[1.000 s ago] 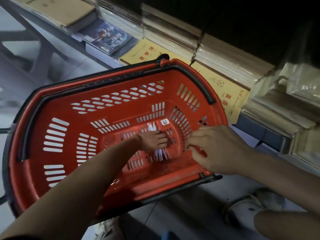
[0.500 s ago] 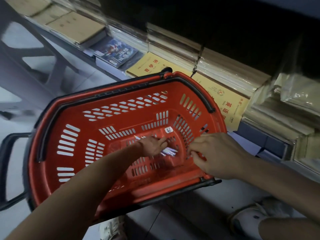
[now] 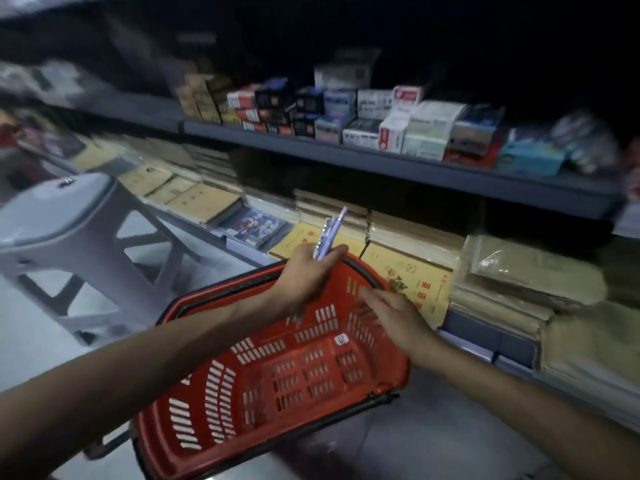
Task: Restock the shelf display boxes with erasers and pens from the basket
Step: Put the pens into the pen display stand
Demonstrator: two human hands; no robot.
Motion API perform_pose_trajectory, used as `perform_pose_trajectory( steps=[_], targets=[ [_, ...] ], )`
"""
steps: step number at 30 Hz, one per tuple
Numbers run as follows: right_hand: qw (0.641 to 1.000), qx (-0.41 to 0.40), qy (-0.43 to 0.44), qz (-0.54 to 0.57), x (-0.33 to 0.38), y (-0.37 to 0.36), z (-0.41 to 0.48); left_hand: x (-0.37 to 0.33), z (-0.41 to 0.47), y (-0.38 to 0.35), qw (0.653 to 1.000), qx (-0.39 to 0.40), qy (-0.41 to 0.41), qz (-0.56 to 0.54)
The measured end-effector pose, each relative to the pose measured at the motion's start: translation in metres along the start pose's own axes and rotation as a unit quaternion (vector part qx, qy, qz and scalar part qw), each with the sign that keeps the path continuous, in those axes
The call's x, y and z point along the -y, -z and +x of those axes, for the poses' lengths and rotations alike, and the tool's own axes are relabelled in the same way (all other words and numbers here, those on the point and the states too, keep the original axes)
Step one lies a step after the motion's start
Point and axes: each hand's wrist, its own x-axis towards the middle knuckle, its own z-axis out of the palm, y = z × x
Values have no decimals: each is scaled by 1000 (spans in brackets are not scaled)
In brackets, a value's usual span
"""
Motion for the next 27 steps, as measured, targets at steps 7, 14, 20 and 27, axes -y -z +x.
perform_pose_trajectory(
  steps=[7, 14, 20, 27],
  targets=[
    [846, -38, -87, 525, 98, 44, -58, -186, -43, -49, 959, 31, -71, -273],
    [774, -98, 40, 624, 190, 100, -140, -256, -89, -133, 926, 60, -104, -358],
    [815, -180, 108, 540, 178, 140, -174, -273, -109, -187, 947, 121, -168, -244],
    [842, -305, 188, 404, 144, 217, -228, -269, -116, -253, 916, 314, -129, -215]
  ],
)
